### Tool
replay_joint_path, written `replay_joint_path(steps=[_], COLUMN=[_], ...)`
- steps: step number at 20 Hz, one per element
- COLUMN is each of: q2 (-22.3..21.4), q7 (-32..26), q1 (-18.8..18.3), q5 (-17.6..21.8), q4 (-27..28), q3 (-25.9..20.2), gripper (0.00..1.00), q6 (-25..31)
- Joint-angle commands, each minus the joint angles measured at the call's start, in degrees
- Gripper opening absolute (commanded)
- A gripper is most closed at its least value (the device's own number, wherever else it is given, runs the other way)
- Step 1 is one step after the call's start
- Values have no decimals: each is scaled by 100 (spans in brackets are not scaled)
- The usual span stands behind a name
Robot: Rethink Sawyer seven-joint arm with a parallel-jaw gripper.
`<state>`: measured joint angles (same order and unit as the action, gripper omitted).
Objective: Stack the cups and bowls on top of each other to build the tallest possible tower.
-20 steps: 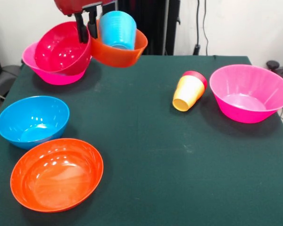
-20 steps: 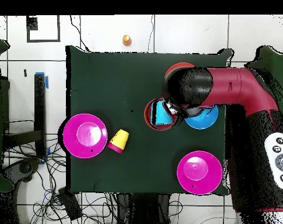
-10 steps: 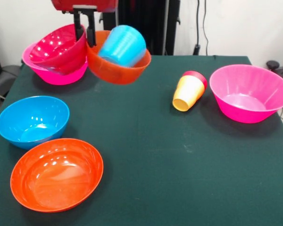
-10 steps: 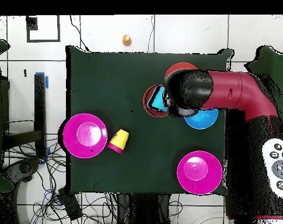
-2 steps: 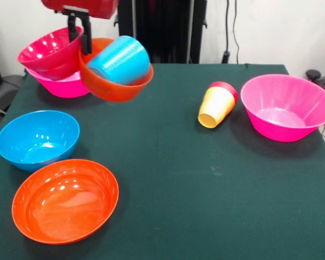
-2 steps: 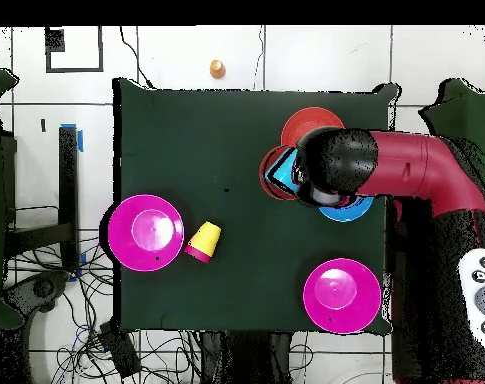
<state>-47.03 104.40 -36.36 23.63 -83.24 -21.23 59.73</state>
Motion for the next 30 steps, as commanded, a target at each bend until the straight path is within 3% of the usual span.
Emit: replay_joint_path(steps=[1,3,5,7,12,17,20,25,30], q2=[336,562,740,809,882,1096,970,1186,1059], q7=[499,486,237,375,1344,1695,1754,1768,1431], q1=[-153,-253,-342,-360,-160,44,85,160,172], q5=[-19,41,62,59,-274,-447,-663,-720,-576], q4=[-357,-304,-272,-251,-241,-208,-423,-284,-153], q3=[250,269,232,286,583,923,1043,1161,1125], gripper=[0,0,0,0,0,0,0,0,0], q6=[-657,-956,-812,-936,-1264,-1409,-1438,-1692,-1902])
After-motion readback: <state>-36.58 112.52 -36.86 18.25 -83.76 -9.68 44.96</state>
